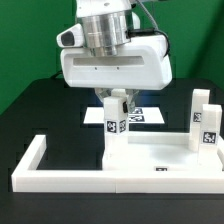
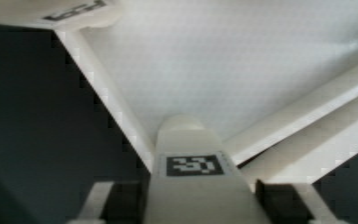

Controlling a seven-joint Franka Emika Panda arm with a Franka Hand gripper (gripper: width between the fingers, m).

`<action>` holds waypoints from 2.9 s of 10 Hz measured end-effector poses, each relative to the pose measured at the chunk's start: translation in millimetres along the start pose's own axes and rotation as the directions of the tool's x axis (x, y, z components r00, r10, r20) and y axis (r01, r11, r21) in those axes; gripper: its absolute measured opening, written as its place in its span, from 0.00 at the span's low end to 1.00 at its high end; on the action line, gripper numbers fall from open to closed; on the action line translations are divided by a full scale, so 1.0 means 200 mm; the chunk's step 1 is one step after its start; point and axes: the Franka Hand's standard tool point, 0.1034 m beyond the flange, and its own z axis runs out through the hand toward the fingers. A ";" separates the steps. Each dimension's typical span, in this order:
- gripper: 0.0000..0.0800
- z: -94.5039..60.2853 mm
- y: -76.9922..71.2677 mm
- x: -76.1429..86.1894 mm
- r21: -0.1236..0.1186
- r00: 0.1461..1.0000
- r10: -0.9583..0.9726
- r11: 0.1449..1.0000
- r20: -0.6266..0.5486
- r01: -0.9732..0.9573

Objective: Assemble desk

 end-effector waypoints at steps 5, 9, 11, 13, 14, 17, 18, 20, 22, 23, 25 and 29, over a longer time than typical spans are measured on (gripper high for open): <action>0.36 0.01 -0.05 0.05 0.001 0.920 0.391 0.921 -0.007 -0.391; 0.36 0.02 -0.13 0.09 0.062 0.633 0.774 0.632 0.003 -0.773; 0.36 0.02 -0.16 0.09 0.072 0.575 0.818 0.574 0.002 -0.816; 0.64 0.02 -0.15 0.09 0.071 0.638 0.770 0.636 -0.004 -0.768; 0.76 0.03 -0.13 0.08 0.067 0.721 0.693 0.720 -0.011 -0.691; 0.81 0.00 -0.08 0.13 0.053 0.956 0.284 0.958 -0.079 -0.280; 0.81 0.00 -0.08 0.13 0.048 0.968 0.239 0.971 -0.080 -0.236; 0.81 0.01 -0.08 0.13 0.036 0.990 0.111 0.994 -0.085 -0.108; 0.81 0.01 -0.13 0.13 -0.061 0.945 -0.304 0.953 -0.123 0.298; 0.81 0.02 -0.15 0.11 -0.070 0.914 -0.390 0.921 -0.116 0.384; 0.66 0.02 -0.14 0.11 -0.063 0.932 -0.343 0.939 -0.119 0.337; 0.36 0.03 -0.14 0.11 -0.033 0.984 -0.123 0.992 -0.128 0.120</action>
Offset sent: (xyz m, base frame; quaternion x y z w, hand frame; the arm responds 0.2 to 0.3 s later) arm 0.0221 0.0012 -0.0167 -0.0295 0.0027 0.2583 0.9656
